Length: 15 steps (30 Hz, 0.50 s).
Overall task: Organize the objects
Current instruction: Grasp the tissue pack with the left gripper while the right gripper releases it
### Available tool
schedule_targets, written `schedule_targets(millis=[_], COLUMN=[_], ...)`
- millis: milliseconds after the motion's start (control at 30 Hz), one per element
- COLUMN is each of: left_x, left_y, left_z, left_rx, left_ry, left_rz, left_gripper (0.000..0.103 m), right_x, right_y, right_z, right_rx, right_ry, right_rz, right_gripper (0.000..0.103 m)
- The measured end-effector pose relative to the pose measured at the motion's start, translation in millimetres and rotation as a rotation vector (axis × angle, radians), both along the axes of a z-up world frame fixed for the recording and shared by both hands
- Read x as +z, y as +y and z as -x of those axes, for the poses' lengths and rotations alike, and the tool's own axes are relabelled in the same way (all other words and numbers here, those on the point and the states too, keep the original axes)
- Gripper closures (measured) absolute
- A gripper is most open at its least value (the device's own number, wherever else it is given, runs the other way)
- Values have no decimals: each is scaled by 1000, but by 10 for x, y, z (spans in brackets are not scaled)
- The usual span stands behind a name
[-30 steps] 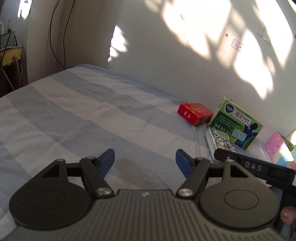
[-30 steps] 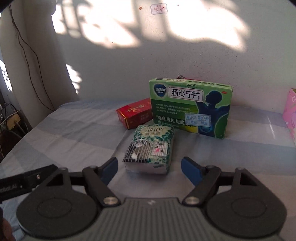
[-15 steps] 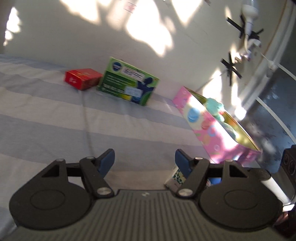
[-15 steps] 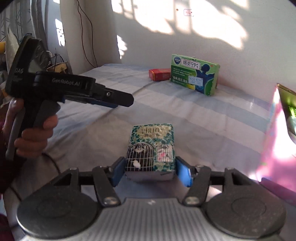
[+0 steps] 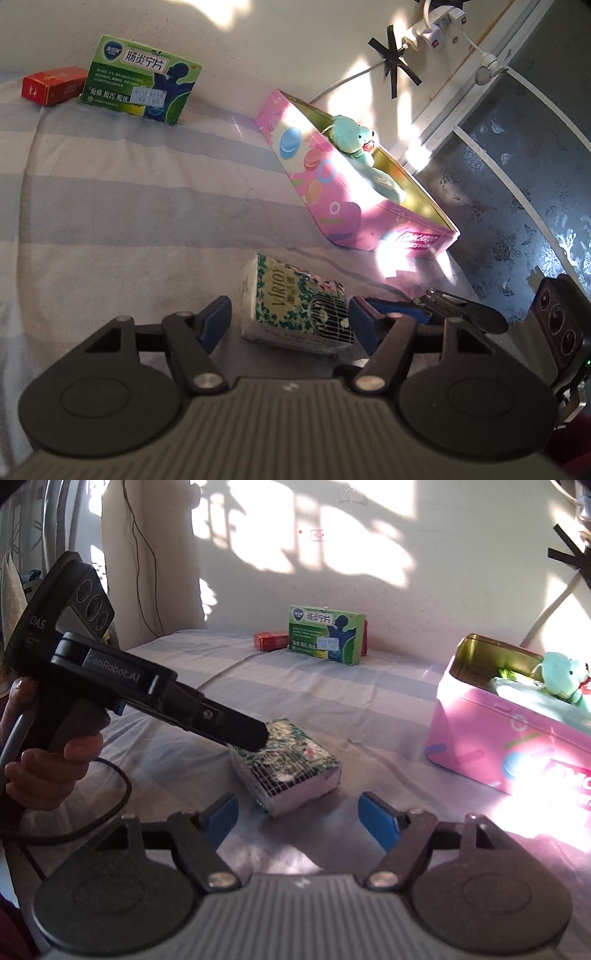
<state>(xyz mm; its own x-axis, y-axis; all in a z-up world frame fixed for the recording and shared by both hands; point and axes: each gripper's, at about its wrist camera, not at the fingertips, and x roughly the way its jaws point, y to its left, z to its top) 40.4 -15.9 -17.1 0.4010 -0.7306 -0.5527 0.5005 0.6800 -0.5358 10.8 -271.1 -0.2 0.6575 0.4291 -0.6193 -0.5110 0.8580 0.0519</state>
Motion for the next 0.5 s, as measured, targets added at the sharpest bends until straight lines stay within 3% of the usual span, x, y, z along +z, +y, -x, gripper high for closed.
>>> schedule_targets(millis=[133, 200, 333, 433, 500], left_x=[91, 241, 643, 793, 807], left_y=[-149, -207, -476, -868, -1139], left_z=[40, 29, -69, -179, -284], left_rx=[-1, -7, -64, -111, -128], left_ry=[-18, -45, -129, -185, -210], left_rz=[-50, -32, 45, 40, 19], left_gripper=[45, 45, 45, 44, 44], right_x=[-28, 71, 413, 568, 587], right_y=[84, -1, -345, -616, -770], right_z=[-151, -141, -30, -77, -243], right_rx=[-27, -41, -111, -185, -234], right_ry=[-12, -51, -216, -293, -296], right_rz=[-9, -53, -107, -114, -115], right_gripper=[49, 49, 49, 48, 48])
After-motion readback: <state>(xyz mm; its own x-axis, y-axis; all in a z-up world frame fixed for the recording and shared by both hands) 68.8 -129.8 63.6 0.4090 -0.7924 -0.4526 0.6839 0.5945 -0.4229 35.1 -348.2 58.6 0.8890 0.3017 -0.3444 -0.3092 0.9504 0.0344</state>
